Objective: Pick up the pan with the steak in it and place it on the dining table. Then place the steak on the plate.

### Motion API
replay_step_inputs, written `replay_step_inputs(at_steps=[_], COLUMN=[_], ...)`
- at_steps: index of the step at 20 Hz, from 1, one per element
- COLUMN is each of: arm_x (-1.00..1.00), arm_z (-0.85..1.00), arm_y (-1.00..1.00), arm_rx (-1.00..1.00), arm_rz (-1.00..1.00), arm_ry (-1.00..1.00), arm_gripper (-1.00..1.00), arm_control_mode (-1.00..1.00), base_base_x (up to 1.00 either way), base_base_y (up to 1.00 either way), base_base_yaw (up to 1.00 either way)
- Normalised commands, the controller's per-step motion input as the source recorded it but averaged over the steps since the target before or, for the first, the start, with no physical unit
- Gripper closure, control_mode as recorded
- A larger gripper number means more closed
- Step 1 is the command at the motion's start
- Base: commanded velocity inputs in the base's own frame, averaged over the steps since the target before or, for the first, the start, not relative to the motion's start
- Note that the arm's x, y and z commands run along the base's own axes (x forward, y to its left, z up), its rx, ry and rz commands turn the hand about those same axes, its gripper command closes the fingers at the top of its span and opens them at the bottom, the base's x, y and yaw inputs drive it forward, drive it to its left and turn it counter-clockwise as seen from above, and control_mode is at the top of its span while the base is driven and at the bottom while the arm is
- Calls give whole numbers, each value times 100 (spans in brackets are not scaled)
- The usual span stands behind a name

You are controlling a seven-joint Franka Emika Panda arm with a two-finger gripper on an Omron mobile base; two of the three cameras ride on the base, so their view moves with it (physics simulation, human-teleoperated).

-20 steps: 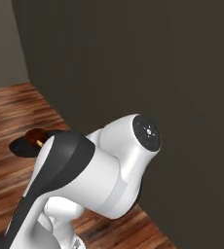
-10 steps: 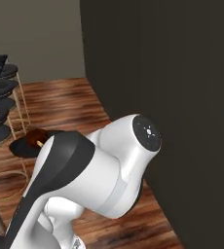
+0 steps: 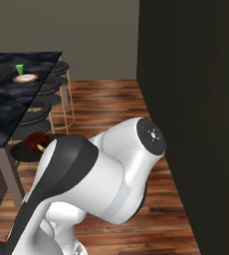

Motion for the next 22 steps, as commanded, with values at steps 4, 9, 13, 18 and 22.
replay_step_inputs(at_steps=[4,9,13,18,22], arm_x=[0,0,0,0,0], arm_z=[0,0,0,0,0], arm_y=[0,0,0,0,0], arm_rx=[0,0,0,0,0], arm_rz=[0,0,0,0,0], arm_ry=[0,0,0,0,0], arm_gripper=[100,100,100,100,100], arm_control_mode=[100,100,100,100,100], base_base_x=[48,42,47,79,100], base_base_y=[-14,-62,-74,-49,-1], base_base_yaw=[26,11,5,1,1])
